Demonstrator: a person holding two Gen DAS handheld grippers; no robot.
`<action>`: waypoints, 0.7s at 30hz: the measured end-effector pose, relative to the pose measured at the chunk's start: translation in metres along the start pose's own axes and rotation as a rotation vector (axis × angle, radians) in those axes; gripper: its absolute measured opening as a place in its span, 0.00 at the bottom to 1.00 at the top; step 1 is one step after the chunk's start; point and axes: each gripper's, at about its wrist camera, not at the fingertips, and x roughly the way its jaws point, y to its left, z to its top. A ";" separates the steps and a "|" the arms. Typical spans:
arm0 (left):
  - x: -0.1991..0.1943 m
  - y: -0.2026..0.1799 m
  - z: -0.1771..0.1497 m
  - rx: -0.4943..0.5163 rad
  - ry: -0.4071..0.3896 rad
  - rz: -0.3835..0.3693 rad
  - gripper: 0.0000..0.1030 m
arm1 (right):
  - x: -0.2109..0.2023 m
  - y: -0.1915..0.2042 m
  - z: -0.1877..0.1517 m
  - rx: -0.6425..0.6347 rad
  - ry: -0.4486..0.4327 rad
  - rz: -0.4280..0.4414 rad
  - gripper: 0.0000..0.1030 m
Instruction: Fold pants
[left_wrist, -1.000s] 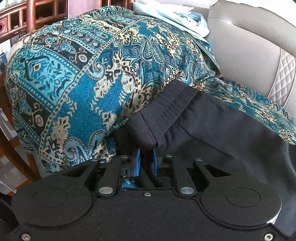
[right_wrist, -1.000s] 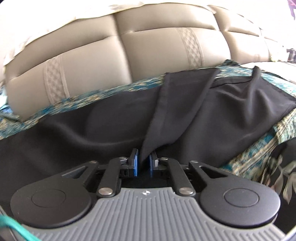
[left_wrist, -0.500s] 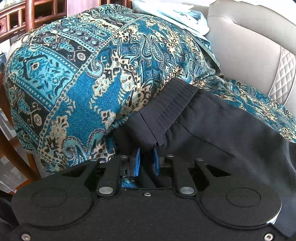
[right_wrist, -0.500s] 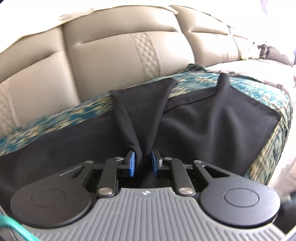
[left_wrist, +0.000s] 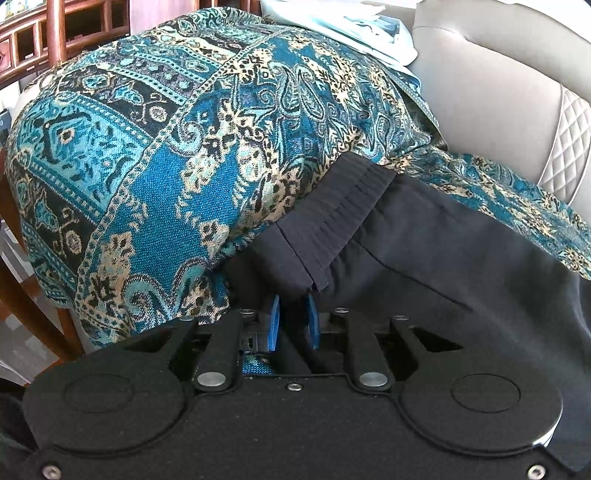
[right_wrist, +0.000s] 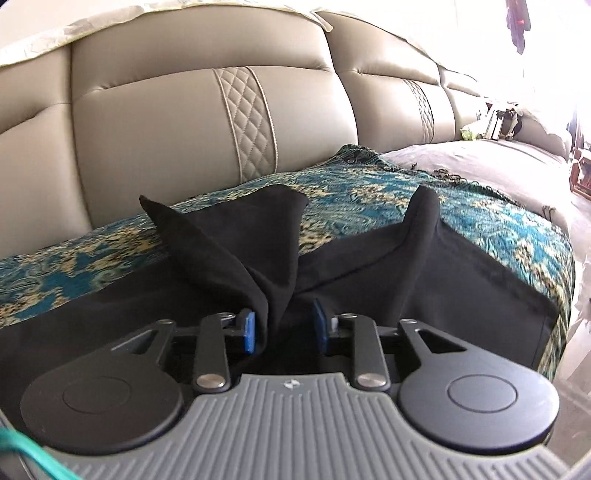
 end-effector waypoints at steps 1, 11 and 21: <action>0.000 0.001 0.000 0.000 0.001 -0.001 0.17 | 0.002 -0.003 0.001 -0.003 -0.001 -0.005 0.48; 0.005 0.007 0.007 -0.014 0.034 -0.016 0.18 | -0.006 -0.063 0.001 0.163 -0.030 -0.092 0.22; 0.008 0.006 0.008 -0.007 0.045 -0.007 0.18 | -0.019 -0.123 0.001 0.346 -0.063 -0.220 0.22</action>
